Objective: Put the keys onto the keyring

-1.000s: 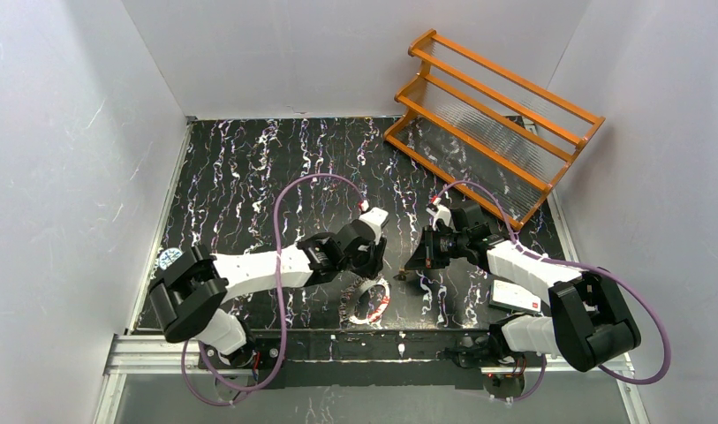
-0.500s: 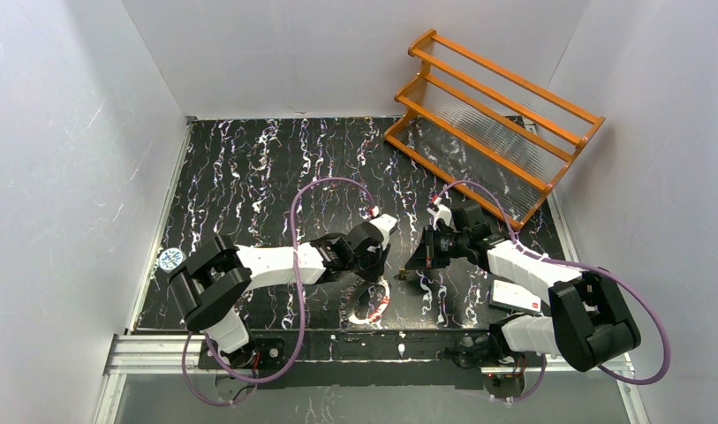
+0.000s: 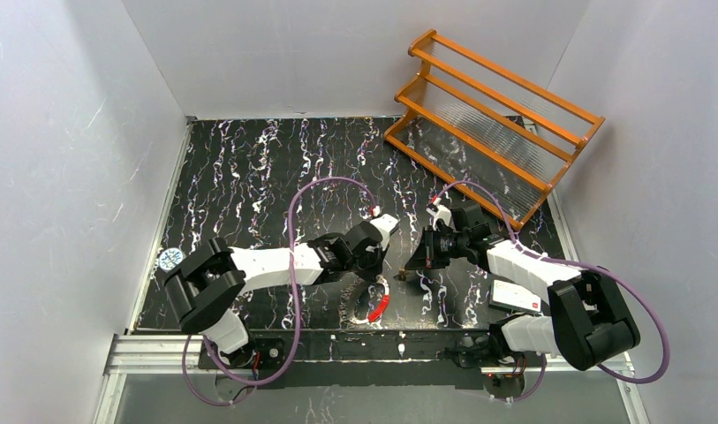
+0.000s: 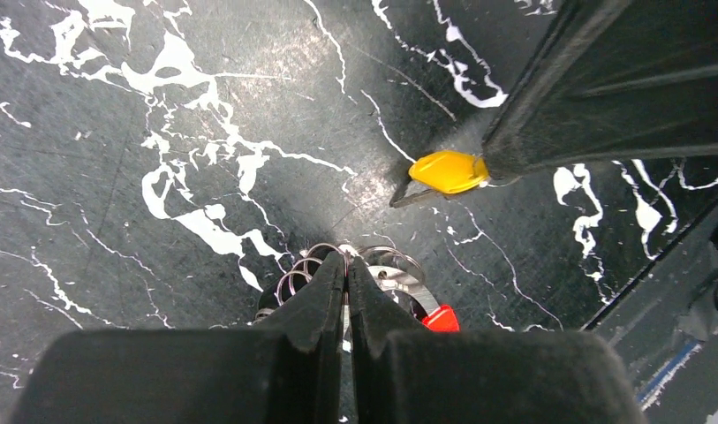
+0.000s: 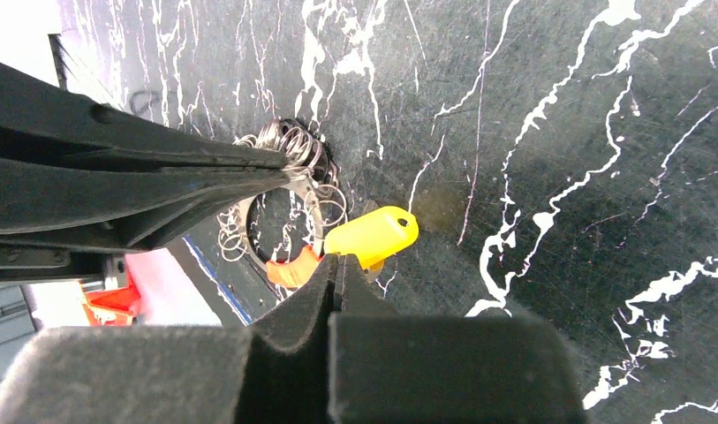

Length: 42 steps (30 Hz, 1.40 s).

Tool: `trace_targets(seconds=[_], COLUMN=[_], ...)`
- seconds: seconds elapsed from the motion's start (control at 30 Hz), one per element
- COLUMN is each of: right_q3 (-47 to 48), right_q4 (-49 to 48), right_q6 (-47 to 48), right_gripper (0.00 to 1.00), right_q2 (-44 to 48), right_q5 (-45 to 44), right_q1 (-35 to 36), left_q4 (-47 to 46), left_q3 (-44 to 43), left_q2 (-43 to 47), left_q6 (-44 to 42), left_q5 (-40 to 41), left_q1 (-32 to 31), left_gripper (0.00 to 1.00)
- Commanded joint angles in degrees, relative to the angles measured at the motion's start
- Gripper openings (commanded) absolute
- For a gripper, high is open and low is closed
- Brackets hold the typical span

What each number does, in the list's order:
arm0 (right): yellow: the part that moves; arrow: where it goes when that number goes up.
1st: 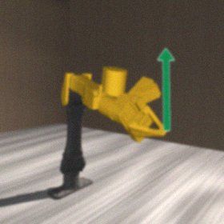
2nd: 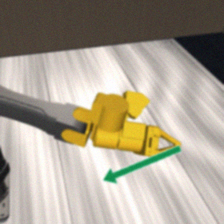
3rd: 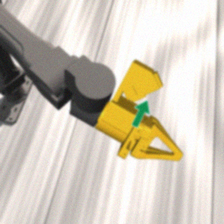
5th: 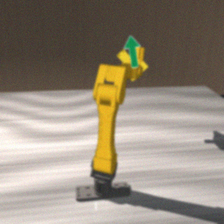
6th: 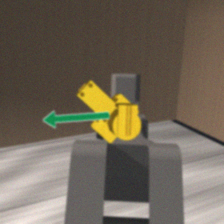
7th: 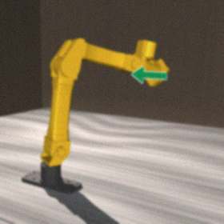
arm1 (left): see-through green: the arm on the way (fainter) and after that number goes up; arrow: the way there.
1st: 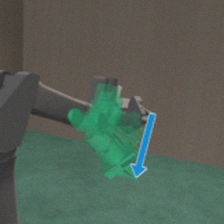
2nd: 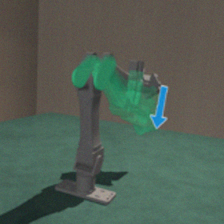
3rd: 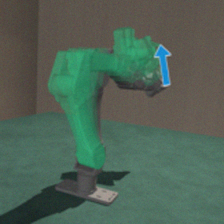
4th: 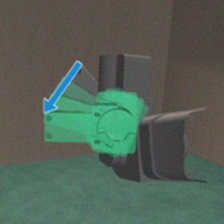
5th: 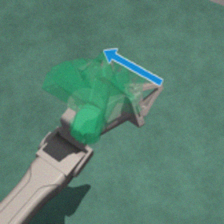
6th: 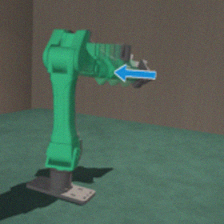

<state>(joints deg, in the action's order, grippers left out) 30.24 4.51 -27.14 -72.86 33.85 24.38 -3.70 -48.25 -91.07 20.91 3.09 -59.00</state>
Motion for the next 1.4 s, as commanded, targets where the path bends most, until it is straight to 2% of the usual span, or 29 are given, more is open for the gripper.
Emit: trace_targets(seconds=[0.0,0.23,0.5,0.67,0.83,1.03,1.37], right_q3=[2.98,7.01,11.2,12.72,13.17,13.39,14.62], right_q4=[-1.05,-0.8,-3.46,-4.02,-6.6,-7.39,-10.8], right_q6=[1.47,3.85,4.99,6.16,7.45,8.58,7.39], right_gripper=[0.01,0.01,0.01,0.01,0.01,0.01,0.01], right_q2=[-0.53,0.74,5.81,6.58,5.86,3.46,-2.09], right_q5=[2.26,6.85,11.52,15.72,20.04,21.1,23.17], right_q1=[-0.39,-0.39,-0.4,-0.22,1.21,6.49,13.35], left_q4=[0.54,-3.27,-12.87,-18.05,-23.5,-30.73,-33.39], left_q3=[1.79,8.34,18.04,23.94,30.34,36.99,39.79], left_q2=[7.13,20.0,38.3,45.86,49.56,49.94,49.78], left_q6=[-1.28,-2.91,-7.84,-11.58,-12.28,-10.15,-9.29], left_q5=[-0.19,1.44,0.56,-0.73,-2.56,-3.09,-5.64], left_q1=[-0.24,-0.24,-0.24,-0.24,-0.24,-0.24,-0.24], left_gripper=[0.0,0.0,0.0,0.0,0.0,0.0,0.0])
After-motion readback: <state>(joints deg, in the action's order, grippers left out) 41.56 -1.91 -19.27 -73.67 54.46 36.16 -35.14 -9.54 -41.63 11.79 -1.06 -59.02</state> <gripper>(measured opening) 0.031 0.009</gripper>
